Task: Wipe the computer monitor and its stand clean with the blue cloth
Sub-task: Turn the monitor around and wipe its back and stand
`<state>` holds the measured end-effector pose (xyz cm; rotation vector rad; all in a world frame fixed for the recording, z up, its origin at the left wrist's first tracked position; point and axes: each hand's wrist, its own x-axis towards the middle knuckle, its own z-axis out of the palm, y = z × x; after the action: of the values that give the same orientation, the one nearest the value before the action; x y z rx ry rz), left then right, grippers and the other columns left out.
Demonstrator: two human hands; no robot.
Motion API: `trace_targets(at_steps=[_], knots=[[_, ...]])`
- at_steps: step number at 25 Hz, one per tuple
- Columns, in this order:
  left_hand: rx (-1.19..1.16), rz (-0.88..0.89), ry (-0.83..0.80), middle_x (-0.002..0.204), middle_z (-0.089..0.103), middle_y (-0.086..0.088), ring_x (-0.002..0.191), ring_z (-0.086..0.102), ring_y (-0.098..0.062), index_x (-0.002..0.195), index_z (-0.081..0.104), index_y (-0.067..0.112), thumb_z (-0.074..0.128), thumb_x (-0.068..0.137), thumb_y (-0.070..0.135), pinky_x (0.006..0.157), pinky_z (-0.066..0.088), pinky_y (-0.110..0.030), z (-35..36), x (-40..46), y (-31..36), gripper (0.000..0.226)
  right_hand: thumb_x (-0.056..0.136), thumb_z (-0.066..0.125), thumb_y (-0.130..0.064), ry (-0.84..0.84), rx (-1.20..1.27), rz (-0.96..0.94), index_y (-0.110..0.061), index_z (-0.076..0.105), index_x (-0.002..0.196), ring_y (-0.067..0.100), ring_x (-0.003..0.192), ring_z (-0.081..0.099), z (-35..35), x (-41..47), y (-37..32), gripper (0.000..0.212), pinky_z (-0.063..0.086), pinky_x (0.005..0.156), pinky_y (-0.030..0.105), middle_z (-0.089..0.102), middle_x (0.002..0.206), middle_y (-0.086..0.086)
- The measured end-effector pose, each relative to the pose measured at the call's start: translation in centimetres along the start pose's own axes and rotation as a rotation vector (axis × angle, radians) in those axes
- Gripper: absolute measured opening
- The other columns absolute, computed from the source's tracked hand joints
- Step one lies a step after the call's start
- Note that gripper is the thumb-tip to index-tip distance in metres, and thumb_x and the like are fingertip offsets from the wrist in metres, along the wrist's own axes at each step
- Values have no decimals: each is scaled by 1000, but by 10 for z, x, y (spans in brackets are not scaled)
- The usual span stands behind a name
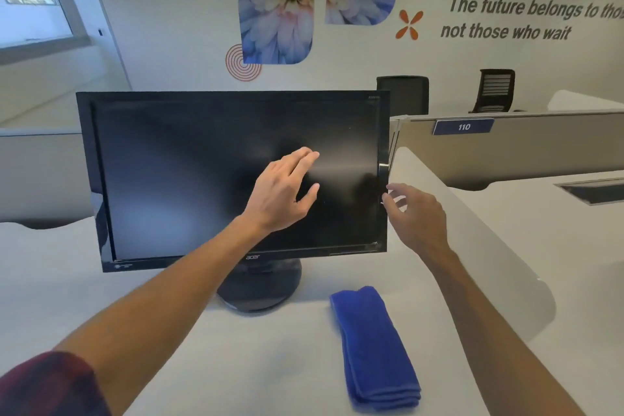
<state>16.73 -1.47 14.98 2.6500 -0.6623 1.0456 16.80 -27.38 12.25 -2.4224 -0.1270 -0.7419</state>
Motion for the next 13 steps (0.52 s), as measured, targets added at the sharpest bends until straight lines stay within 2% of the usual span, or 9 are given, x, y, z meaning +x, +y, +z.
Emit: trace_targets(at_steps=[2,4,6,7,10,13], knots=[[64,50,6,139,50,-9,123,51,-24,138,45,10,56,88,34,100,41,-36,-3,48,0,56,93,57,-38,24,18,-28,-20,64,123,13,89,65,0,30,1,36,49,78,20,70,112,-1],[149,55,-31,146,43,-11,131,44,-26,143,39,11,54,88,38,107,34,-38,-7,88,-3,63,92,57,-43,-7,1,12,-19,50,138,21,113,60,5,54,2,52,49,94,34,59,133,2],[240,36,-94,154,31,-11,139,32,-26,147,29,12,50,90,44,113,25,-41,-8,121,-7,69,93,52,-50,-148,38,120,-19,28,150,26,137,41,13,70,3,69,36,109,42,36,154,3],[281,29,-138,156,25,-10,143,26,-26,149,24,14,46,91,48,116,20,-43,-7,135,-9,71,93,49,-53,-230,110,168,-20,20,153,27,142,32,18,76,3,74,31,112,42,27,158,1],[354,0,-283,158,22,-8,145,20,-25,151,17,15,35,94,57,119,11,-45,-2,158,-16,73,93,45,-58,-350,341,246,-28,14,153,28,144,28,31,81,4,74,26,114,46,24,159,-3],[307,-26,-313,149,38,-10,135,37,-29,148,26,12,34,93,60,114,25,-45,-3,165,-16,73,97,43,-52,-305,379,263,-29,18,152,27,142,32,35,77,5,65,28,114,45,29,157,-3]])
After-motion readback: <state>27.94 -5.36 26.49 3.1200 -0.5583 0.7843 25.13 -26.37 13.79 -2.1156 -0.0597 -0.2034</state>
